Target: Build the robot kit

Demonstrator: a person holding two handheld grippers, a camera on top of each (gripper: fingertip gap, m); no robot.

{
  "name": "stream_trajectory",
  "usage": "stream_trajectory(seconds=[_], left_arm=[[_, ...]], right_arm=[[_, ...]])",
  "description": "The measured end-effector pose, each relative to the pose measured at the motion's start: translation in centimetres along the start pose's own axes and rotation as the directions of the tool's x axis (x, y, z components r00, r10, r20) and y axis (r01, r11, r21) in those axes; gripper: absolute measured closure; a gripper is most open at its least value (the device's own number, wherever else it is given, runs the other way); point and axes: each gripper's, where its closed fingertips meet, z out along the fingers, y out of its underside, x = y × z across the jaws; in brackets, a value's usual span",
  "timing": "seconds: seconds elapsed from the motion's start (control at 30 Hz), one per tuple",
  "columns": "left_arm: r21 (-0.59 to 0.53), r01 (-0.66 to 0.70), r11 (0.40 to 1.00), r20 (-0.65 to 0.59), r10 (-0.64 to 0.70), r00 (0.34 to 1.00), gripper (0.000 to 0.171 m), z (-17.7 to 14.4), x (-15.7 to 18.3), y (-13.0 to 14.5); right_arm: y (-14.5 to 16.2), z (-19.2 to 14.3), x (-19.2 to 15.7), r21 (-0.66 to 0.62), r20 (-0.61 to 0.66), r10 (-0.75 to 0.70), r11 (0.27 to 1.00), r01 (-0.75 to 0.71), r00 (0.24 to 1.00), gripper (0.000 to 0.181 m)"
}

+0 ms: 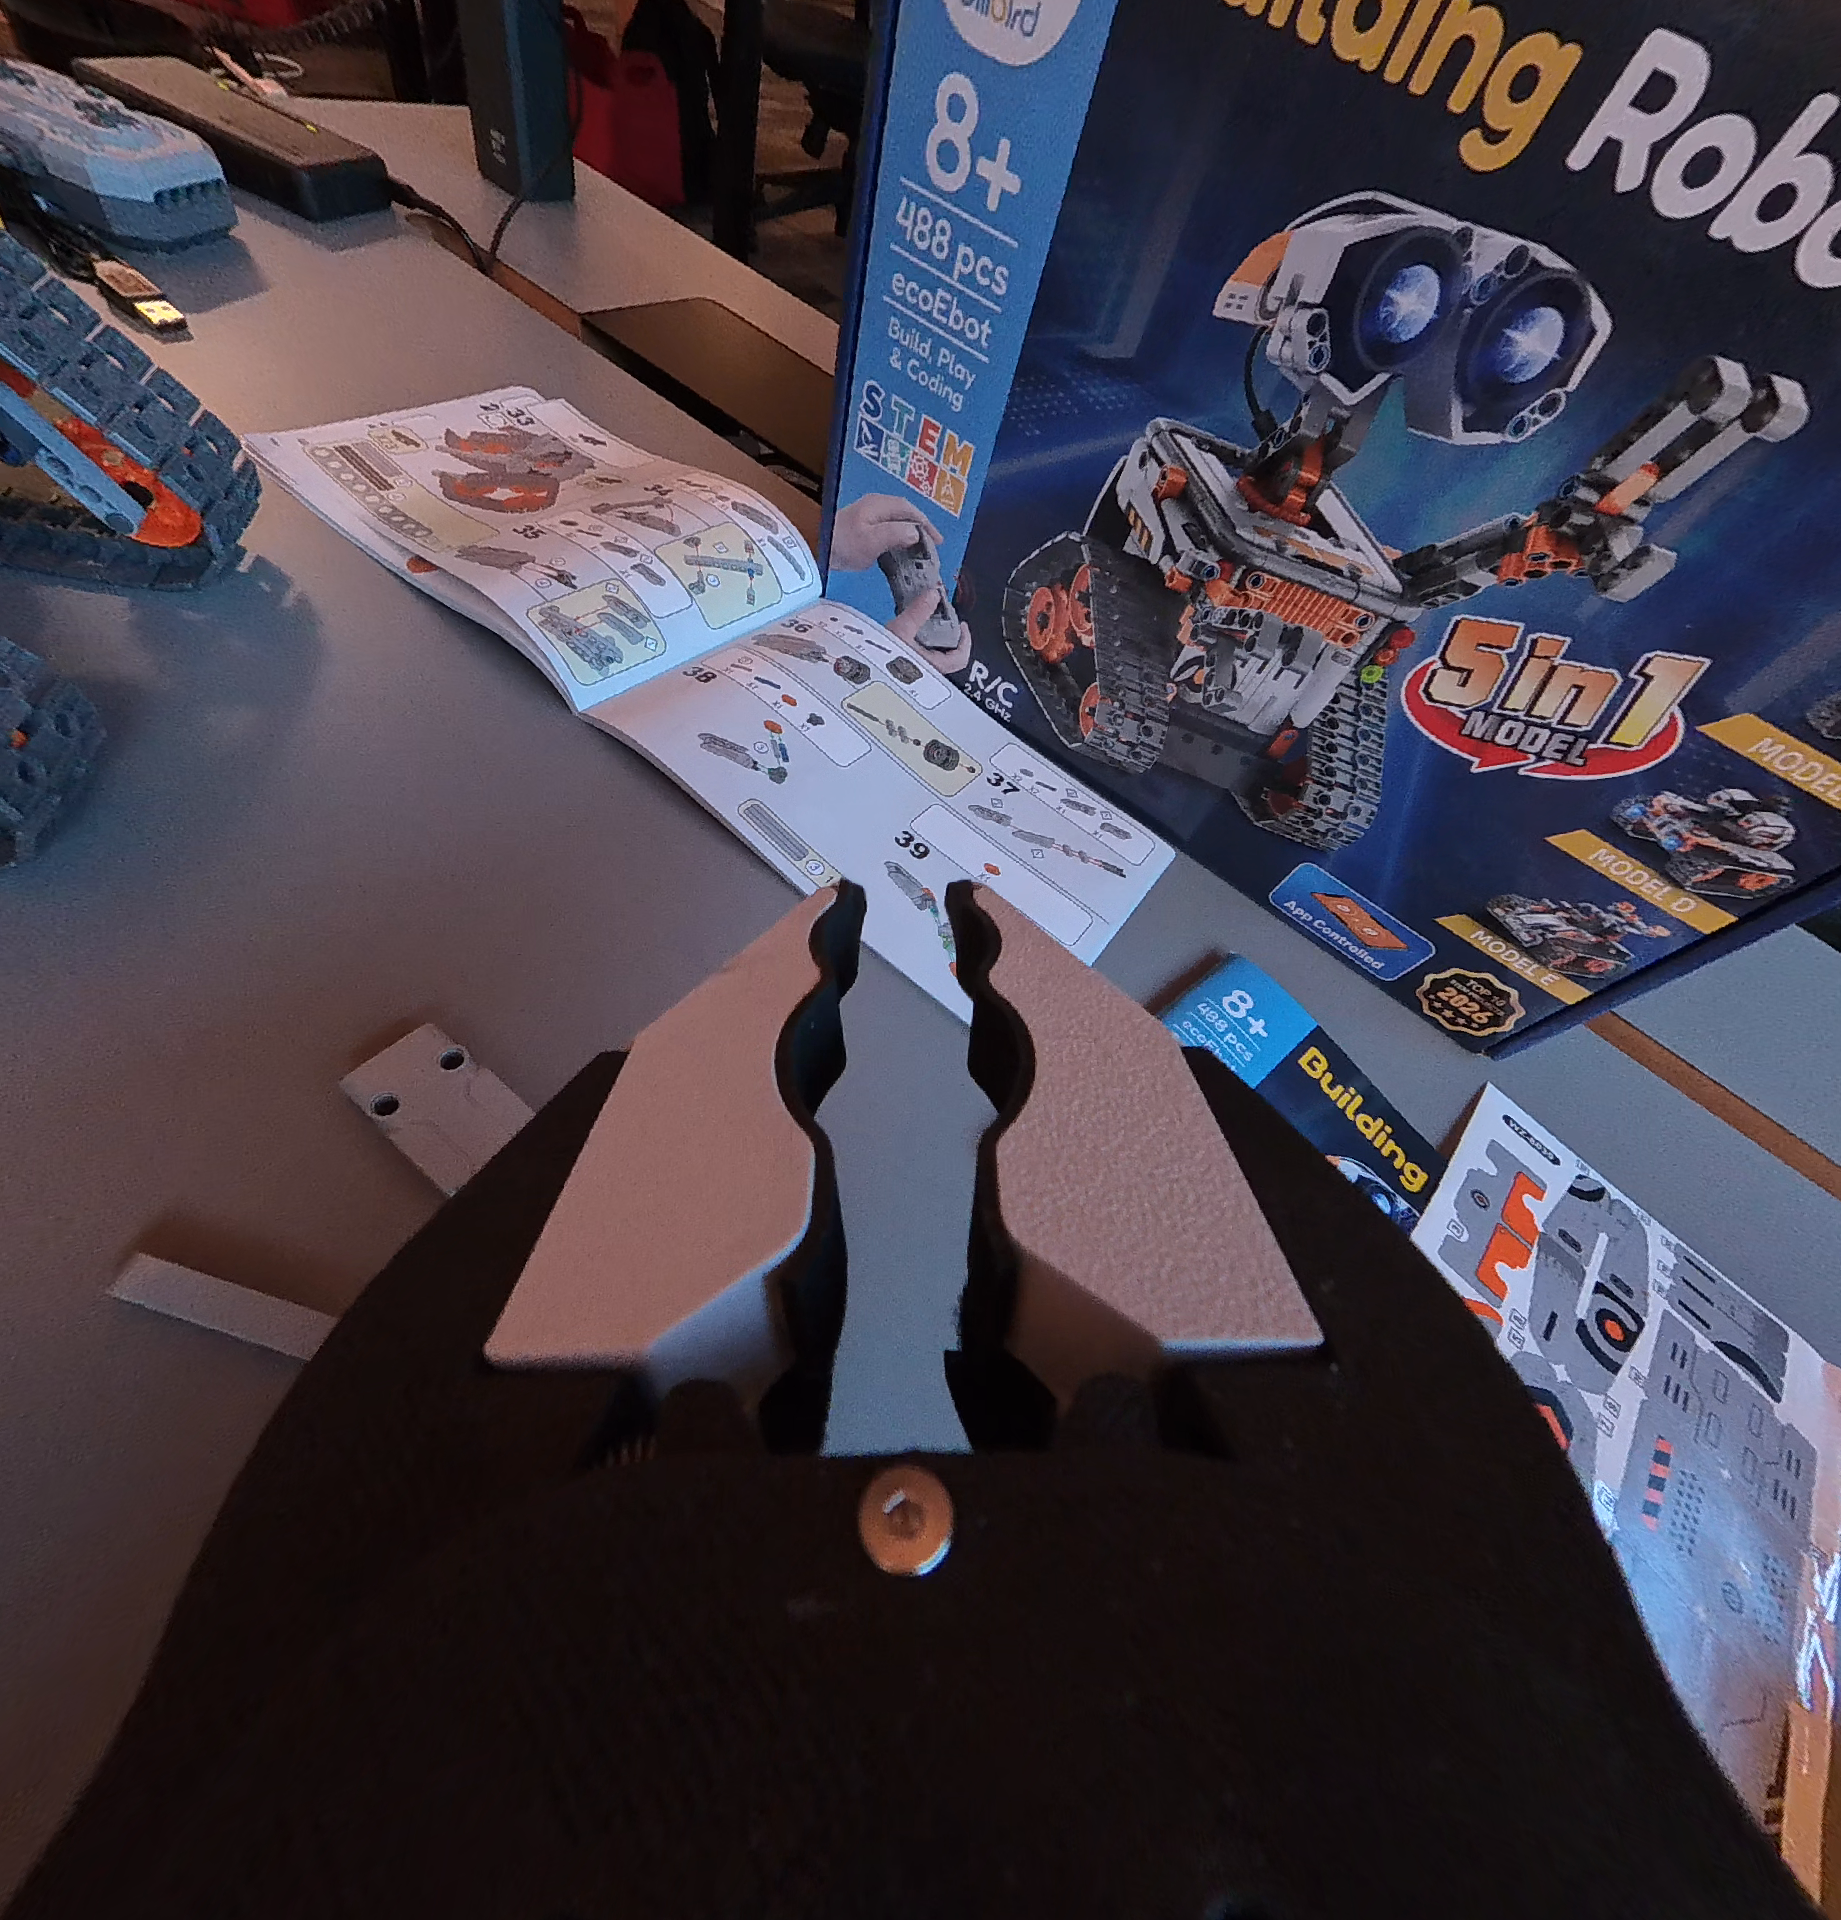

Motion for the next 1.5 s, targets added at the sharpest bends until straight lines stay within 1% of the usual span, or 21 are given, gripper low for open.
stream_trajectory(seconds=[0.2,0.27,0.3,0.37,0.43,0.57,0.7,0.83,1.0,1.07,1.13,1.23,1.4,1.5], left_arm=[[-0.023,-0.012,1.0,-0.014,0.012,1.0,0.165,0.0,0.2,0.1],[-0.032,-0.004,0.999,-0.001,0.004,1.0,0.154,0.0,-0.3,0.1],[-0.035,-0.001,0.999,-0.002,0.001,1.0,0.152,0.0,-0.4,0.1],[-0.035,0.002,0.999,-0.024,-0.003,1.0,0.156,0.0,-0.3,0.1],[-0.025,-0.001,1.0,-0.062,-0.001,0.998,0.167,0.0,0.2,0.0],[-0.014,0.016,1.0,-0.09,-0.017,0.996,0.171,0.0,0.2,0.1],[-0.007,0.048,0.999,-0.122,-0.048,0.991,0.171,-0.1,0.1,0.3],[0.031,0.075,0.997,-0.177,-0.069,0.982,0.171,-1.0,0.5,-0.2],[0.061,0.086,0.994,-0.16,-0.075,0.984,0.171,-1.8,-0.1,-0.6],[0.061,0.1,0.993,-0.152,-0.09,0.984,0.159,-1.6,-0.3,-0.8],[0.034,0.135,0.99,-0.149,-0.128,0.981,0.153,-1.1,-0.3,-0.7],[-0.003,0.157,0.988,-0.14,-0.156,0.978,0.153,-0.5,-0.2,-0.4],[-0.019,0.094,0.995,-0.051,-0.094,0.994,0.154,-0.1,-0.8,-0.4],[-0.026,0.083,0.996,-0.031,-0.084,0.996,0.16,0.0,-1.0,-0.4]], right_arm=[[0.6,0.5,-0.4,-0.029,0.01,-0.021,0.999,0.022,1.0,0.164],[0.7,0.5,-0.5,-0.032,0.011,-0.023,0.999,0.023,1.0,0.163],[0.7,0.5,-0.5,-0.031,0.011,-0.023,0.999,0.023,1.0,0.164],[0.6,0.5,-0.4,-0.028,0.012,-0.02,0.999,0.021,1.0,0.164],[0.6,0.5,-0.4,-0.028,0.011,-0.02,0.999,0.02,1.0,0.164],[0.7,0.5,-0.4,-0.031,0.012,-0.019,0.999,0.02,1.0,0.164],[0.6,0.5,-0.4,-0.033,0.008,-0.028,0.999,0.029,1.0,0.164],[0.3,0.4,-0.4,-0.016,0.01,-0.025,1.0,0.025,1.0,0.164],[0.8,0.6,-0.4,-0.041,0.009,-0.034,0.999,0.035,0.999,0.164],[0.8,0.6,-0.4,-0.039,0.01,-0.03,0.999,0.03,0.999,0.164],[0.8,0.6,-0.4,-0.039,0.011,-0.03,0.999,0.03,0.999,0.164],[0.8,0.6,-0.5,-0.04,0.012,-0.034,0.999,0.035,0.999,0.164],[0.7,0.5,-0.5,-0.037,0.011,-0.042,0.998,0.042,0.999,0.163],[0.6,0.5,-0.6,-0.039,0.011,-0.047,0.998,0.048,0.999,0.164]])
